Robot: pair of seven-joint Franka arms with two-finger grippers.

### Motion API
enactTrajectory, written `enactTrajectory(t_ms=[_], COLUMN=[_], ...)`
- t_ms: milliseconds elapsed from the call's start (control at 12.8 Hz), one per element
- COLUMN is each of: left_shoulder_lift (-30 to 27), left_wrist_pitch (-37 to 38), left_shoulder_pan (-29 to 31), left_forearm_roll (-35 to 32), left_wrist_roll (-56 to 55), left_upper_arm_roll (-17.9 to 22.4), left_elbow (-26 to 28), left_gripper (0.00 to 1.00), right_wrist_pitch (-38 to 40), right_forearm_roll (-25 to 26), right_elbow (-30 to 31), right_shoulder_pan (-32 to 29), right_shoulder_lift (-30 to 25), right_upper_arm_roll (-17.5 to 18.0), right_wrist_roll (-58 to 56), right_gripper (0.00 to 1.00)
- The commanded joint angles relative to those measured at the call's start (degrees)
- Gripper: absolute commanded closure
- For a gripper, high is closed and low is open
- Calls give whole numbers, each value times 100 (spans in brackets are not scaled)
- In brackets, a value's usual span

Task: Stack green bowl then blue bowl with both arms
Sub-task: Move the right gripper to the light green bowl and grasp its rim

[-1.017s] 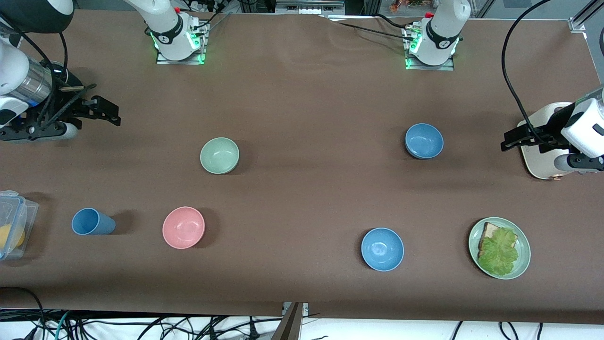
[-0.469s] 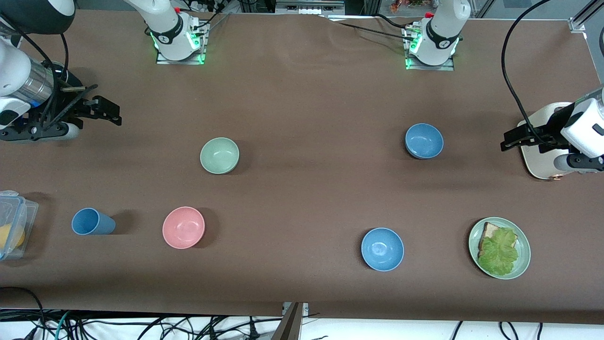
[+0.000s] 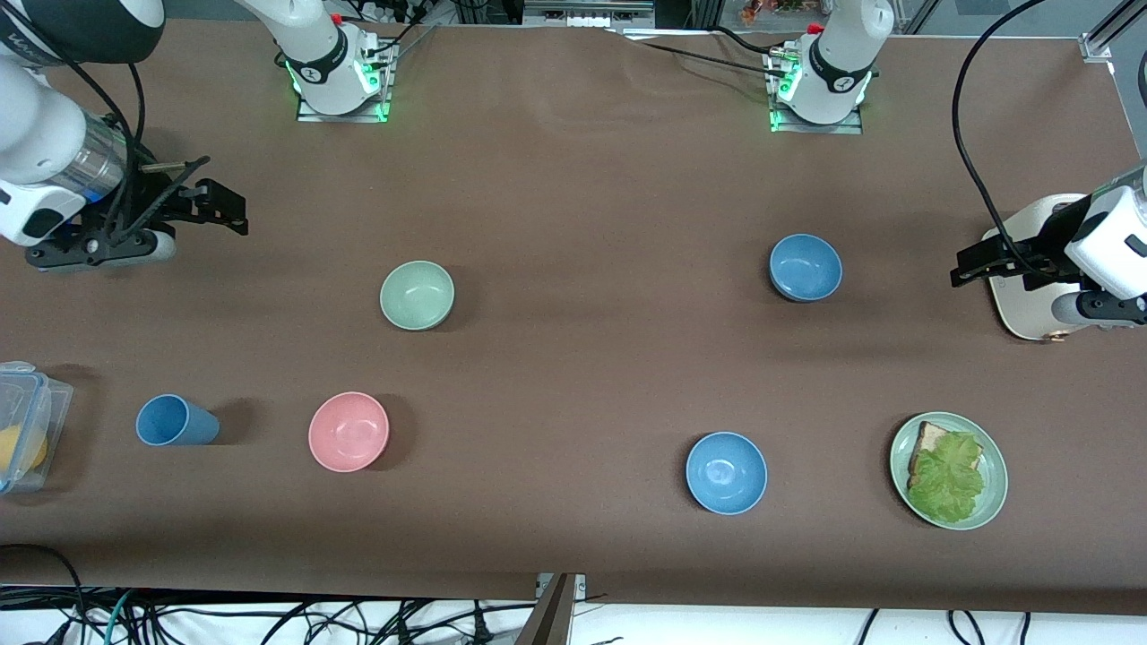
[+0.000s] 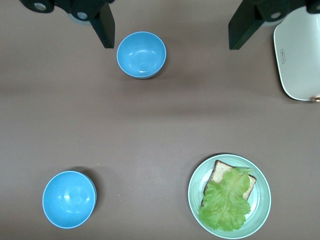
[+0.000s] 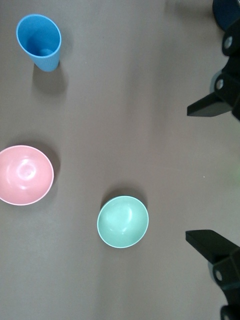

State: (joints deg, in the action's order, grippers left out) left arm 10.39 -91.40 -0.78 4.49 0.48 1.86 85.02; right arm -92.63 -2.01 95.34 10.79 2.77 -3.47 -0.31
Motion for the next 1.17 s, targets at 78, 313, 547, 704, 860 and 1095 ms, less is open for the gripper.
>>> enactTrajectory(t_ms=[78, 313, 547, 704, 860, 1095], left_shoulder_lift=[104, 104, 104, 104, 104, 104], left_wrist_pitch=[87, 87, 87, 87, 87, 87], left_shoulder_pan=[-27, -19, -27, -27, -27, -27], left_forearm_roll=[-89, -89, -89, -89, -89, -89], left_wrist_roll=[110, 110, 110, 110, 110, 110], left_upper_arm_roll=[-2, -2, -2, -2, -2, -2], left_elbow=[-205, -214, -205, -205, -214, -214], left_gripper=[0, 0, 0, 0, 0, 0], right_wrist_pitch=[-9, -743, -2368, -3571, -4618, -5526], right_forearm_roll=[-19, -45, -185, -203, -203, -203], right_elbow=[247, 1122, 2704, 3575, 4122, 4317], right_shoulder_pan=[2, 2, 2, 19, 28, 28], right_shoulder_lift=[-110, -302, -470, -444, -208, 380], right_upper_arm_roll=[75, 83, 363, 635, 935, 1041], right_wrist_roll=[57, 127, 319, 671, 1084, 1112], right_gripper=[0, 0, 0, 0, 0, 0])
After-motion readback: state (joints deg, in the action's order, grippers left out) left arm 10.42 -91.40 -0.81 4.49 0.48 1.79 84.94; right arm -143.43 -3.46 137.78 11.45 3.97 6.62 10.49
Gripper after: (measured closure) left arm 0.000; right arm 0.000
